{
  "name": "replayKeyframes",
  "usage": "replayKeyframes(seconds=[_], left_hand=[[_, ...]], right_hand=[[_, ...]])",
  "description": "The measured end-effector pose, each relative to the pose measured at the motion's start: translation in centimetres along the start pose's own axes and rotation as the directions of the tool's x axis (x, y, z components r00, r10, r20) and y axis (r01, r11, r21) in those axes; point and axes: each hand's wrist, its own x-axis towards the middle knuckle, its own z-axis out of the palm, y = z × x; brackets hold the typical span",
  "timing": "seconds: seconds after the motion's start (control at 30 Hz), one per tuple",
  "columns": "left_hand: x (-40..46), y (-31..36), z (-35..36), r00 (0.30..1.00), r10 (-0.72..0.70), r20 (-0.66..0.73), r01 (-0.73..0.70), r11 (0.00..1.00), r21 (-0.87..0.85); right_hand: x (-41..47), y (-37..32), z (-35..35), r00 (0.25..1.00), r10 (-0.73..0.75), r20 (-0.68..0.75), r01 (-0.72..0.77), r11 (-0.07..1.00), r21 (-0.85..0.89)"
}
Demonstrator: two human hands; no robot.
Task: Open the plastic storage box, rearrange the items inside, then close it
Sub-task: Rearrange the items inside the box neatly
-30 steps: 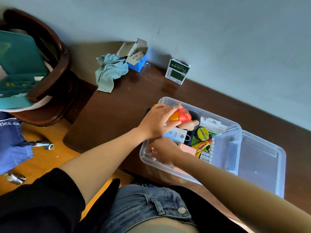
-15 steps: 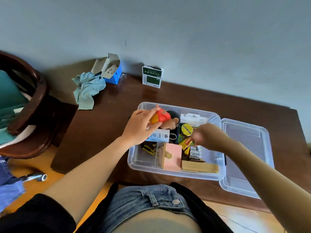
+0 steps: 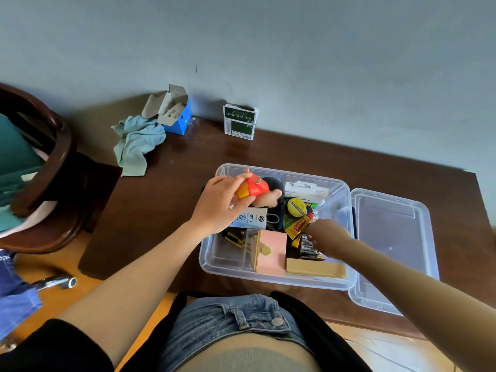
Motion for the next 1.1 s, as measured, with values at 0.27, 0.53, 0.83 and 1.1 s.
replayKeyframes(seconds=[0.27,0.53,0.83,1.1], left_hand=[[-0.01,-0.03,0.04,1.000,-0.001,-0.003,0.001,1.000,-0.007],[-0.08,0.00,0.07,1.000,0.000,-0.013,0.000,1.000,-0.014],[-0.10,-0.07,0.22,1.000,-0.002,-0.013,0.002,1.000,0.000],[-0.05,-0.18,0.24,1.000,0.001,-0.008,-0.001,1.000,-0.013]], right_hand=[[0.02,-0.75,0.98,0.999,-0.010,0.031,0.013,0.995,-0.102],[0.34,-0.81,0.75,0.990,-0.138,0.012,0.138,0.976,-0.168],[0.64,-0.83,0.39,0.979,-0.204,0.024,0.204,0.948,-0.243],[0.48,-0.50,0.11,0.963,-0.253,0.096,0.264,0.956,-0.130]])
